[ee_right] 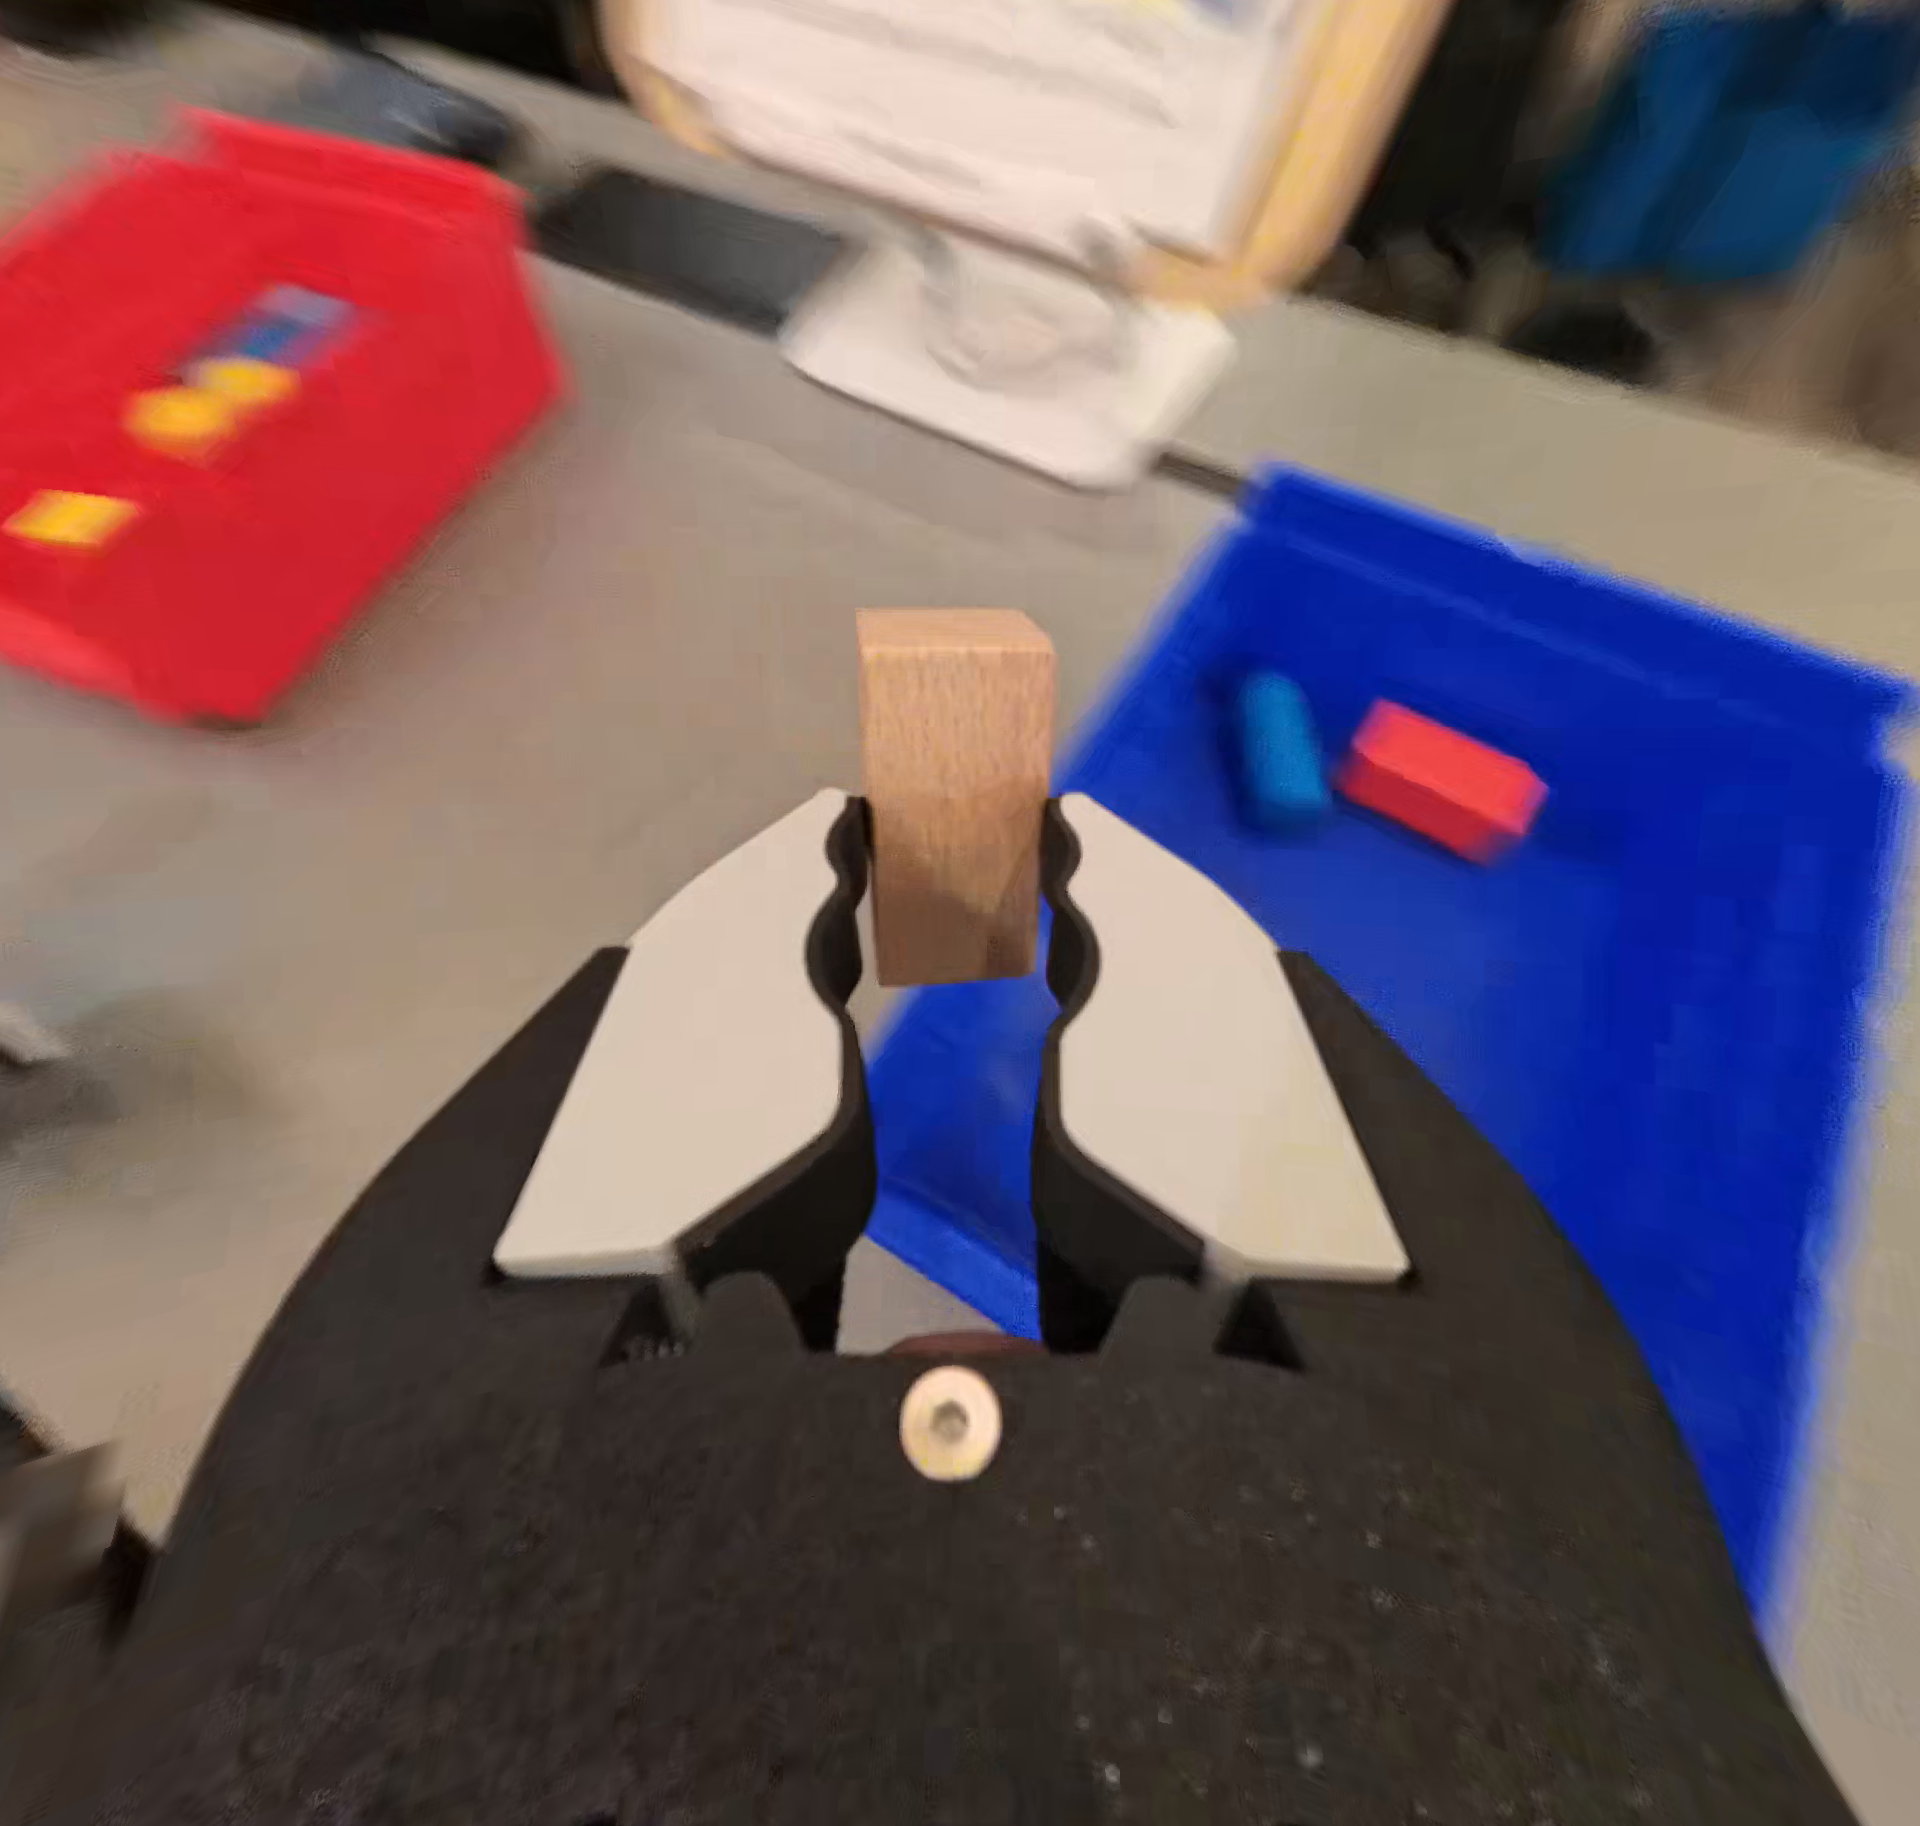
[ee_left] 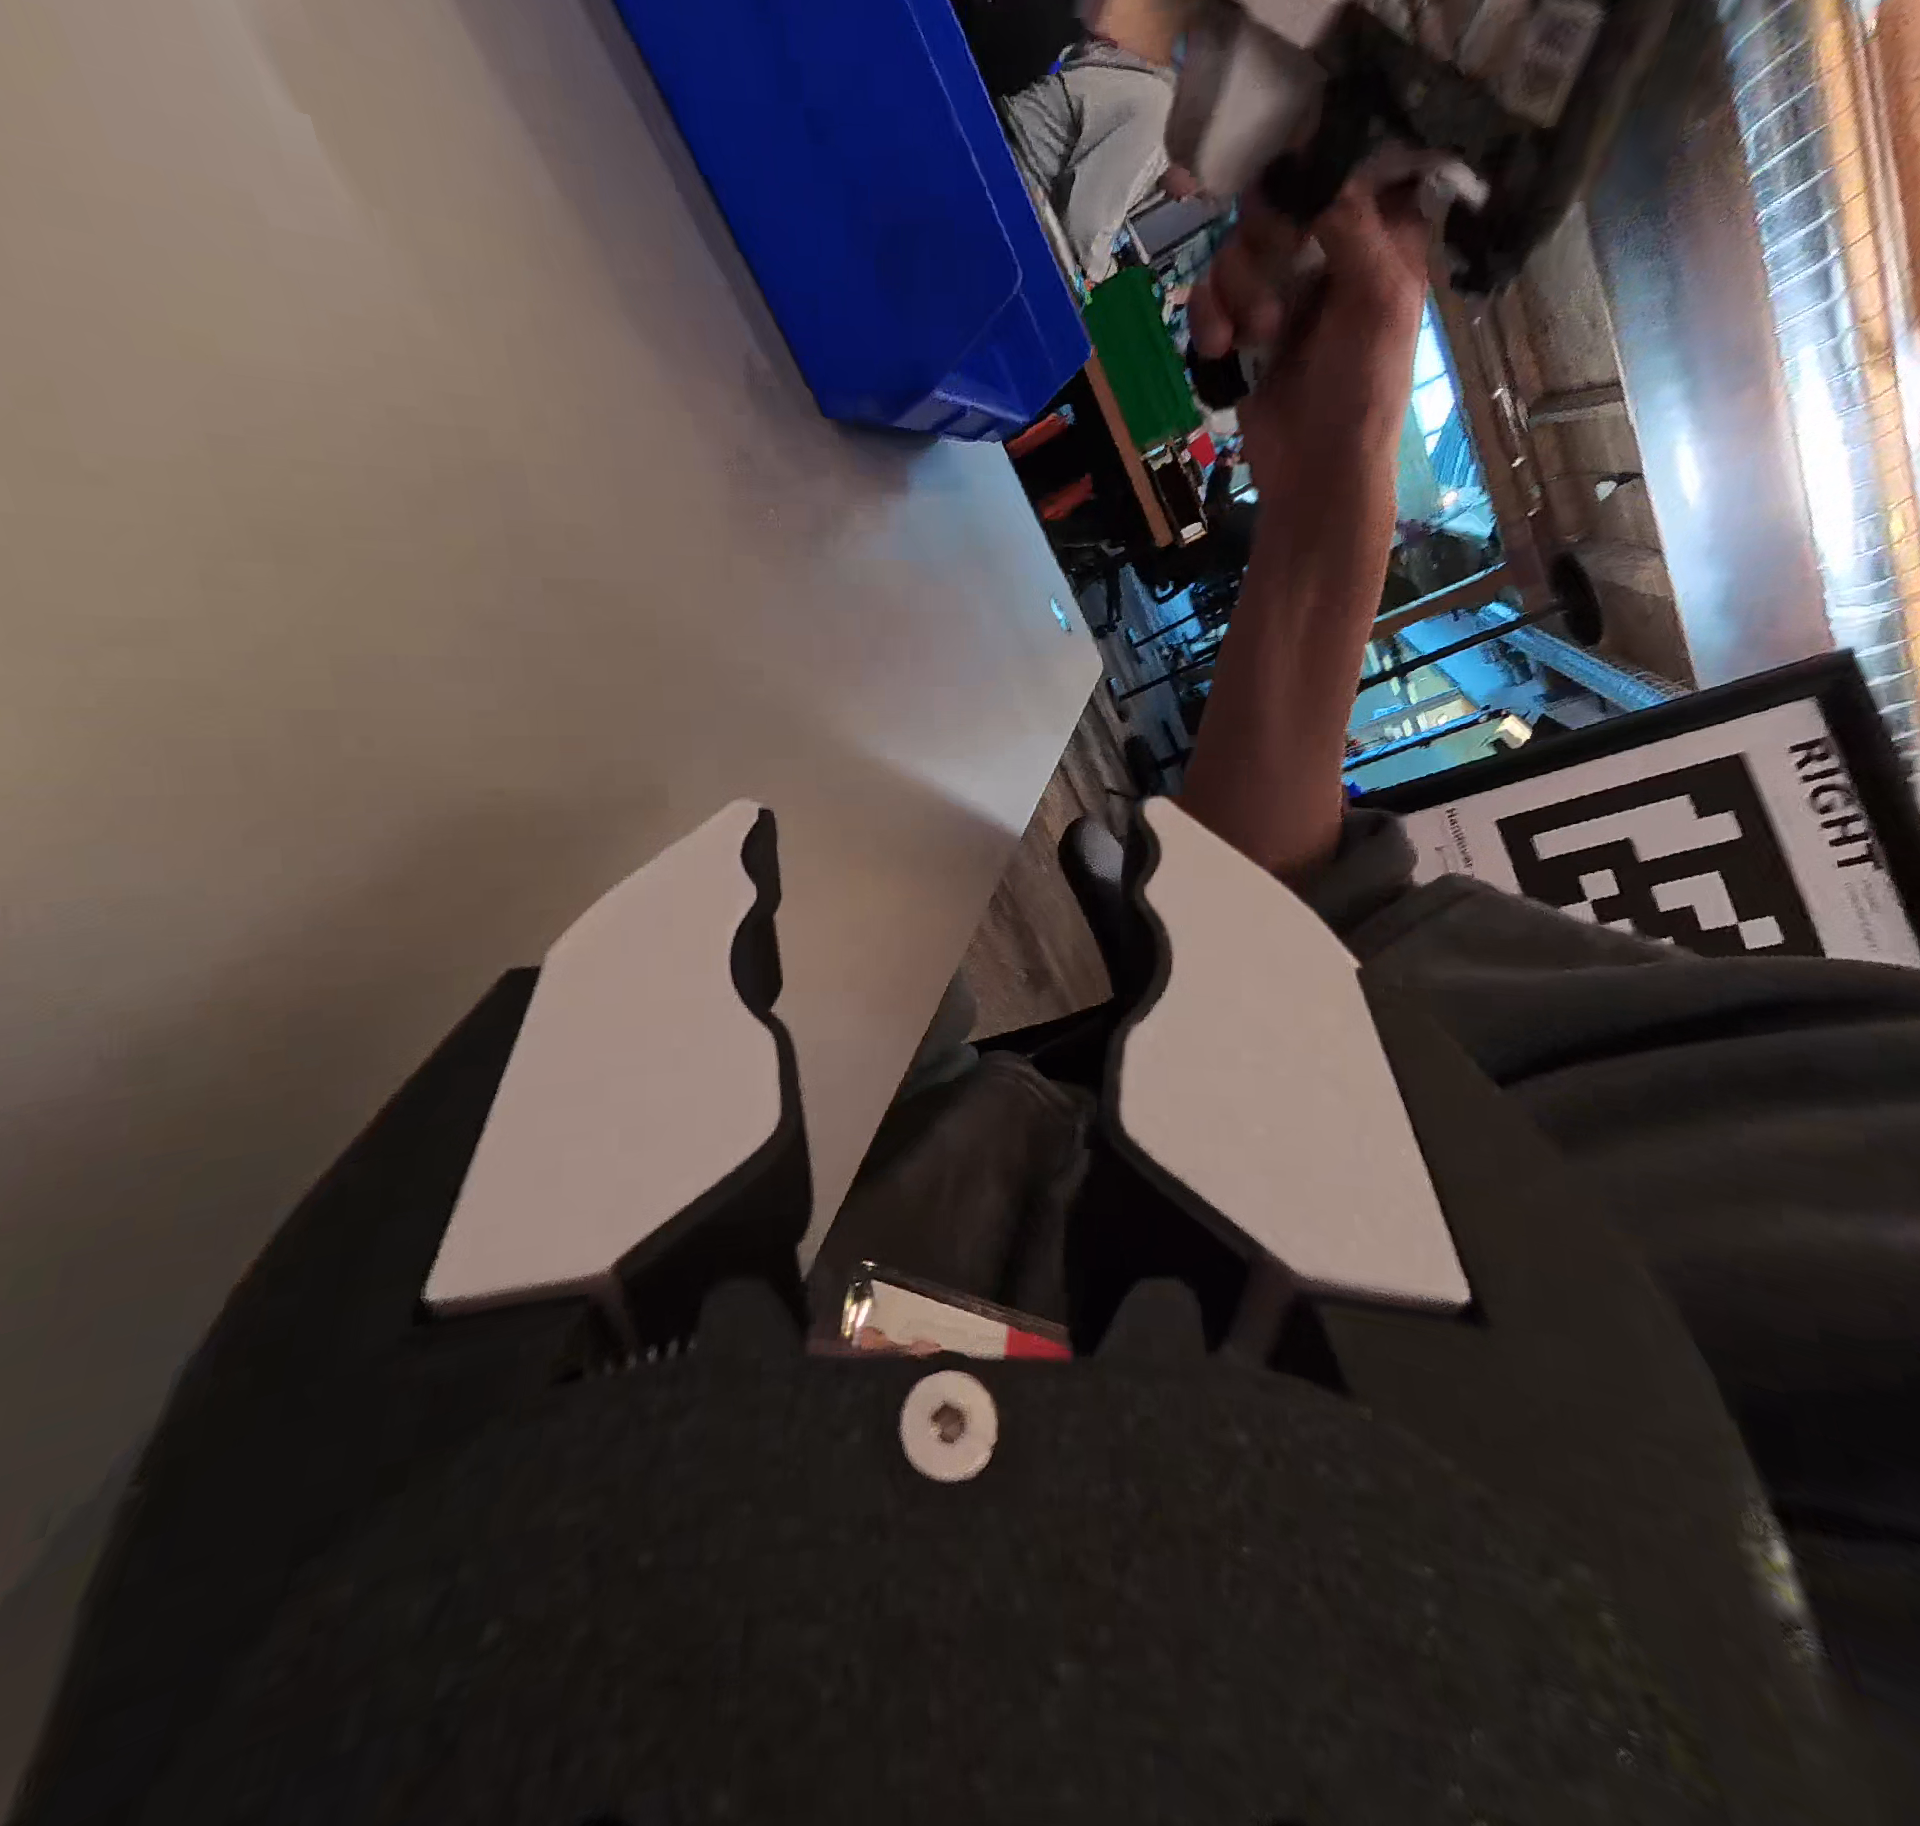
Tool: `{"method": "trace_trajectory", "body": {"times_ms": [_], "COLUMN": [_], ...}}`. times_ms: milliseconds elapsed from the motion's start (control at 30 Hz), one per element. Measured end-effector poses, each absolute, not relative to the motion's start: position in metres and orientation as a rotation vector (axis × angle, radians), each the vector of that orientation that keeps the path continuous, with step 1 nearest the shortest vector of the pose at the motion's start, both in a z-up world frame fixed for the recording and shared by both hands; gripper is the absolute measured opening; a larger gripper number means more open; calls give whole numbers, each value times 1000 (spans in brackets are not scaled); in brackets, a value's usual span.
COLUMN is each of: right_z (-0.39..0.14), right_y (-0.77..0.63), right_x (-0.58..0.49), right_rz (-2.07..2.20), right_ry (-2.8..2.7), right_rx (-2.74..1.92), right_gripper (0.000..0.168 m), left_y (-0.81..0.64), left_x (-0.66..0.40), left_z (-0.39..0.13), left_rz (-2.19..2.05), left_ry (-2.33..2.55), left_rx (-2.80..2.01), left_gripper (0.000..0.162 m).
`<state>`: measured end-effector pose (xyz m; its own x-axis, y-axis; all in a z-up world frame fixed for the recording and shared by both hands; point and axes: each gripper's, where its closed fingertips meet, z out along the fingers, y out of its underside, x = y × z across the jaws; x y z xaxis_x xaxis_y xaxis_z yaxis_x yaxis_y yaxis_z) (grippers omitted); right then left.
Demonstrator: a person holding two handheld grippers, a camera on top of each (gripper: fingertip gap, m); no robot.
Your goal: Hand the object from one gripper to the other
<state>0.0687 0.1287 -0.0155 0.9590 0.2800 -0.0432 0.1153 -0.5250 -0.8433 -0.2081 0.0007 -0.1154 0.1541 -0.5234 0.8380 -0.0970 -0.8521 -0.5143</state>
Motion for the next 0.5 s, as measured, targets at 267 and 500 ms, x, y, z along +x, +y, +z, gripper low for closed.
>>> {"method": "trace_trajectory", "body": {"times_ms": [267,500], "right_z": [-142,-180], "right_y": [163,195], "right_x": [131,139], "right_rz": [-100,-165], "right_ry": [-262,-467], "right_rx": [-2770,-2902], "right_gripper": [32,32], "left_y": [-9,-9], "left_x": [-201,-203], "left_z": [-125,-134], "left_rz": [-1661,-1557], "left_ry": [725,795], "left_rx": [-2143,-2175], "left_gripper": [58,59]}}
